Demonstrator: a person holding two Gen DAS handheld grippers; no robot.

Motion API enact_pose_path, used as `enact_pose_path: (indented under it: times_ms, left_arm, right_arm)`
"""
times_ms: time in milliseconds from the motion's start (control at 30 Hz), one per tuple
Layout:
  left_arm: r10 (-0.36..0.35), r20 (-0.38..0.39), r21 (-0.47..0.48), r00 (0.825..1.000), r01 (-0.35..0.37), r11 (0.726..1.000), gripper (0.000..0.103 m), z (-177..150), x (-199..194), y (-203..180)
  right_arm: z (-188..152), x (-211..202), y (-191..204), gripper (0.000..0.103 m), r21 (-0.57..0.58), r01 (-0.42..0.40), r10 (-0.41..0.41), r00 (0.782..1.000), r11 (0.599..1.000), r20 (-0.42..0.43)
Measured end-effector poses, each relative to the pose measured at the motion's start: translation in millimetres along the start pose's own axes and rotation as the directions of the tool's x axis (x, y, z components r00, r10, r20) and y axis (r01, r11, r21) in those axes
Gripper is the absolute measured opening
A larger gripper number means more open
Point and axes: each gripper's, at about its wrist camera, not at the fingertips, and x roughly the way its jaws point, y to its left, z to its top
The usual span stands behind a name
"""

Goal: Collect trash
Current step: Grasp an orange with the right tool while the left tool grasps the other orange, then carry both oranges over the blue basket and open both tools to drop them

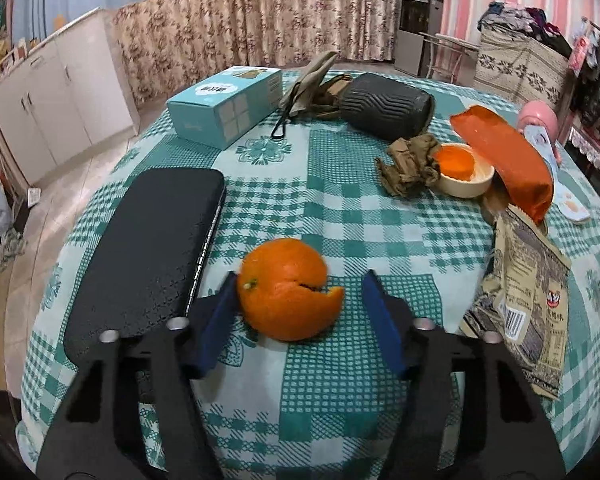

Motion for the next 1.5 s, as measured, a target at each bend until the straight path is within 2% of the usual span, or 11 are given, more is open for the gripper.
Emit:
enact_pose_path:
  times_ms: [67, 300, 467, 600, 800, 1033, 1267, 1300, 1400, 1467, 1500]
  left_arm:
    - [-0.004, 0.001, -0.005, 1.0, 0.004, 1.0, 0.043, 1, 0, 0]
    - [-0.023, 0.026, 0.029, 0.999, 0.022, 0.999, 0.036, 10, -19, -25]
    - [-0.088, 0.134, 0.108, 0.987, 0.073, 0.991, 0.036, 37, -63, -83]
    - [-0.185, 0.196, 0.186, 0.963, 0.149, 0.971, 0.036, 56, -90, -155]
    - [-0.423, 0.145, 0.252, 0.894, 0.38, 0.89, 0.036, 55, -107, -277]
    - [-0.604, 0.013, 0.382, 0.797, 0.554, 0.74, 0.036, 14, -114, -415]
    - [-0.644, -0.087, 0.512, 0.76, 0.589, 0.626, 0.038, -34, -126, -501]
    - [-0.644, -0.096, 0.519, 0.759, 0.59, 0.618, 0.038, -35, -124, -507]
    - [-0.615, -0.098, 0.577, 0.782, 0.549, 0.605, 0.039, -42, -120, -534]
    - [-0.614, -0.103, 0.564, 0.783, 0.554, 0.612, 0.047, -38, -116, -539]
    - [-0.619, -0.112, 0.545, 0.777, 0.569, 0.616, 0.066, -34, -113, -539]
  right_arm:
    - [1, -6, -14, 0.039, 0.011, 0.014, -0.014, 1.0, 1.0, 0.009]
    - [-3, -30, -67, 0.039, 0.068, 0.065, -0.067, 0.997, 0.996, 0.033]
    - [-3, -54, -116, 0.039, 0.115, 0.13, -0.137, 0.989, 0.985, 0.057]
    - [-3, -74, -154, 0.039, 0.137, 0.205, -0.216, 0.974, 0.969, 0.068]
    - [-16, -100, -214, 0.039, 0.177, 0.322, -0.335, 0.941, 0.93, 0.045]
    - [-40, -127, -272, 0.039, 0.242, 0.438, -0.452, 0.892, 0.866, 0.003]
    - [-67, -139, -314, 0.039, 0.32, 0.498, -0.508, 0.86, 0.806, -0.057]
    - [-70, -140, -318, 0.039, 0.329, 0.502, -0.512, 0.857, 0.799, -0.064]
    - [-79, -140, -327, 0.039, 0.354, 0.51, -0.518, 0.852, 0.784, -0.082]
    - [-84, -139, -329, 0.039, 0.36, 0.513, -0.516, 0.851, 0.779, -0.095]
    - [-86, -138, -330, 0.039, 0.36, 0.514, -0.515, 0.851, 0.779, -0.099]
